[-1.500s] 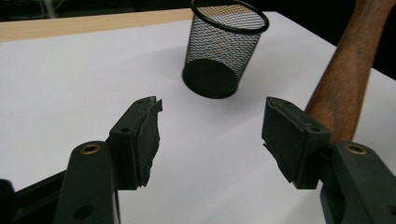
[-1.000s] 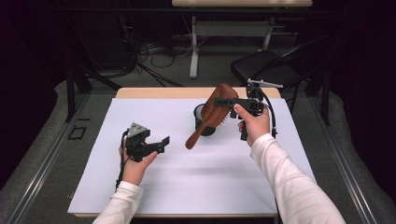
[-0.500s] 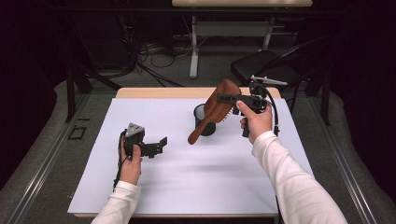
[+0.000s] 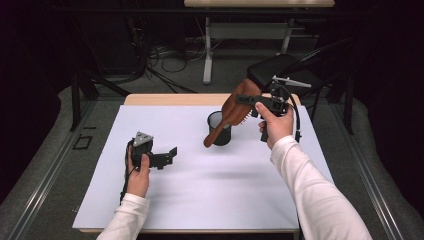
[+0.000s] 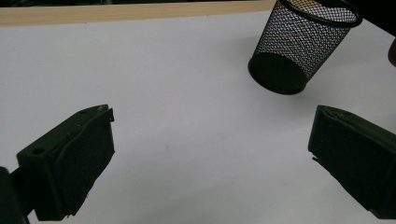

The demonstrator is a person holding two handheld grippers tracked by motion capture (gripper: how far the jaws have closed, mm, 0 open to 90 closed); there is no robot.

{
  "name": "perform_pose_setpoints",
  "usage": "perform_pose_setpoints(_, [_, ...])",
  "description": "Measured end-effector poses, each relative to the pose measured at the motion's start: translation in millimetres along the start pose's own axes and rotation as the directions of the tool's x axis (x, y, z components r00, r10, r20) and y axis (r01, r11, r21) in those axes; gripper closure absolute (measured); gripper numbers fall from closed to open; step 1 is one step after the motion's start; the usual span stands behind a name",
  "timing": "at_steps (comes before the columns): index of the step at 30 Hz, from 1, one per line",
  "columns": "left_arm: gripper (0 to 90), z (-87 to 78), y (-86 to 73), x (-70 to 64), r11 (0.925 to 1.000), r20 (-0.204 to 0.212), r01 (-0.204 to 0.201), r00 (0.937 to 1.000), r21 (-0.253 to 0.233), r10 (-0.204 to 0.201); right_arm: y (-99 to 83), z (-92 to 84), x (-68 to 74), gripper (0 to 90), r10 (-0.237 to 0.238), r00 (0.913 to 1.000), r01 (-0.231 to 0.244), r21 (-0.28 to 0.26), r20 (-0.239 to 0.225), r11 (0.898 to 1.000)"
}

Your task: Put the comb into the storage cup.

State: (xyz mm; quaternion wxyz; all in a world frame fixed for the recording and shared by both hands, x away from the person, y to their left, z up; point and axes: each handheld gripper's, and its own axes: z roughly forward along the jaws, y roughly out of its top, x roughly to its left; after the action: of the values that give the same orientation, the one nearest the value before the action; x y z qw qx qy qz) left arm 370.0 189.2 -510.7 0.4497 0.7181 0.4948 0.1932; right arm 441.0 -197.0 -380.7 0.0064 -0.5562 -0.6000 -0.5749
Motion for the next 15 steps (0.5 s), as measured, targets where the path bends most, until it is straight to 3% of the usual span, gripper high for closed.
perform_pose_setpoints(15, [0.3,-2.9,0.7,1.3,0.9999,-0.02,0.01,0.9997,0.009,-0.009,17.7,1.5,3.8,47.6,-0.001,0.9985,0.004,-0.048,0.055,0.999])
